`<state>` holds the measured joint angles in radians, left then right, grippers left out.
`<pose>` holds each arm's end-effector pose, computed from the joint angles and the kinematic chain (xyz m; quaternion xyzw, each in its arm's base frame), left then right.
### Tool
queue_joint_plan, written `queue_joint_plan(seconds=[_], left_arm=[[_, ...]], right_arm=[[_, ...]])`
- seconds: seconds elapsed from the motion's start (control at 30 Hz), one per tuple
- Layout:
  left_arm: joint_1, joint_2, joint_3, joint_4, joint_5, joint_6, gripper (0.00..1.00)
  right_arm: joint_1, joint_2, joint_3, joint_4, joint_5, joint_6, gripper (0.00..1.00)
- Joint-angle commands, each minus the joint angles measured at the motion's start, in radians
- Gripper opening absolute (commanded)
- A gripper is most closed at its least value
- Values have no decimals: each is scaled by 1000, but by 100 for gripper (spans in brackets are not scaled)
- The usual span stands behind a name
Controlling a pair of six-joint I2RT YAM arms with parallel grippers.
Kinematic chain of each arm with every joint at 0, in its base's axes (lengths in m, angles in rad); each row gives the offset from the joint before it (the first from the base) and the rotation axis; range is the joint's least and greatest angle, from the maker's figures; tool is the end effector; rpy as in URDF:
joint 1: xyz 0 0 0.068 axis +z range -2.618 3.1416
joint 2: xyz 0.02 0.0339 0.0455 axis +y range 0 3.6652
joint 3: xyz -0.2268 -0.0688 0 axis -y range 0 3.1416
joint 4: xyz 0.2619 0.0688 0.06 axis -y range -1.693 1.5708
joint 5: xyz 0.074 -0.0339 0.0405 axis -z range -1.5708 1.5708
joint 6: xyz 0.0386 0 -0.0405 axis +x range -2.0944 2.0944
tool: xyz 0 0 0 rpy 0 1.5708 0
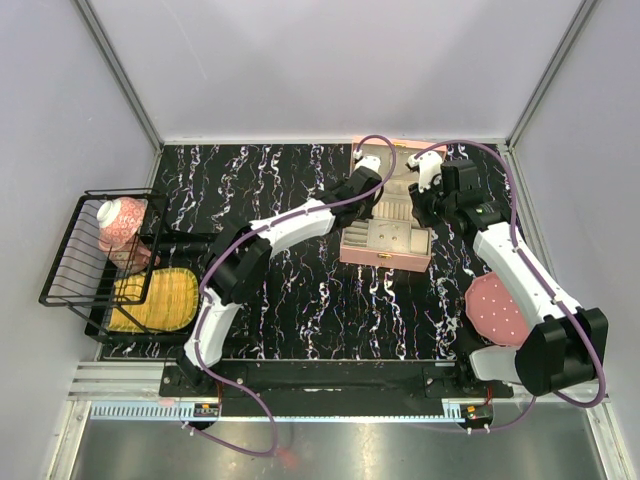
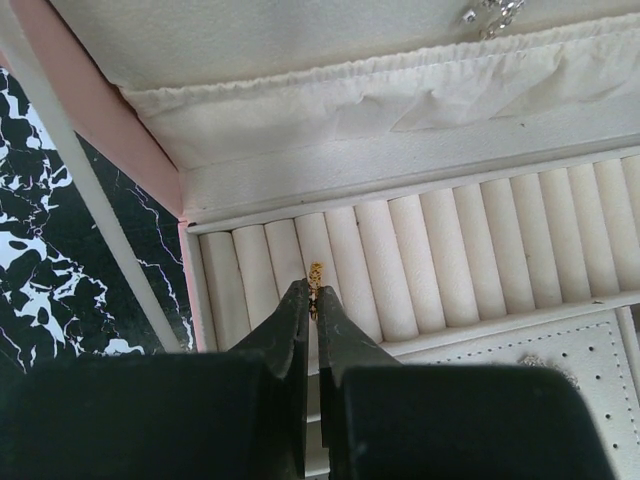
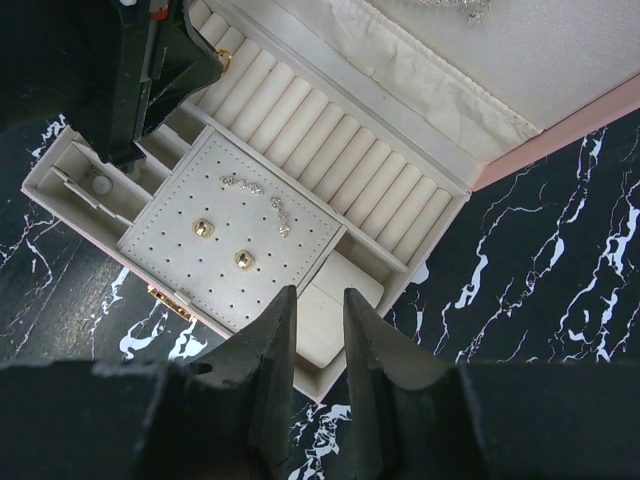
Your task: Organize the mixed jewelry
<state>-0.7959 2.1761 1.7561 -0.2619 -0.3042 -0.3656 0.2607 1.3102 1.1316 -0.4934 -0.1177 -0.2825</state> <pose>0.3572 -0.3482 0.1781 0.1269 0.8858 -0.1188 0.4304 0.3060 0.0863 0.2752 -0.2658 0.8593 0.0482 0.4342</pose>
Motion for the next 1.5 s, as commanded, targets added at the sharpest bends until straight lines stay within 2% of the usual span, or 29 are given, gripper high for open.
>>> queue_joint_plan(seconds=[0.0,0.5,1.47], left_arm=[[-9,1,-14,78,-49,14,0],[-9,13,-27,89,-99,10,0],[-22,65,9,12,-70,-52,0]], right_arm=[[-1,6,0,33,-17,14,31],[-2,9,2,30,-22,14,31],[-1,0,-18,33,-23,14,31]])
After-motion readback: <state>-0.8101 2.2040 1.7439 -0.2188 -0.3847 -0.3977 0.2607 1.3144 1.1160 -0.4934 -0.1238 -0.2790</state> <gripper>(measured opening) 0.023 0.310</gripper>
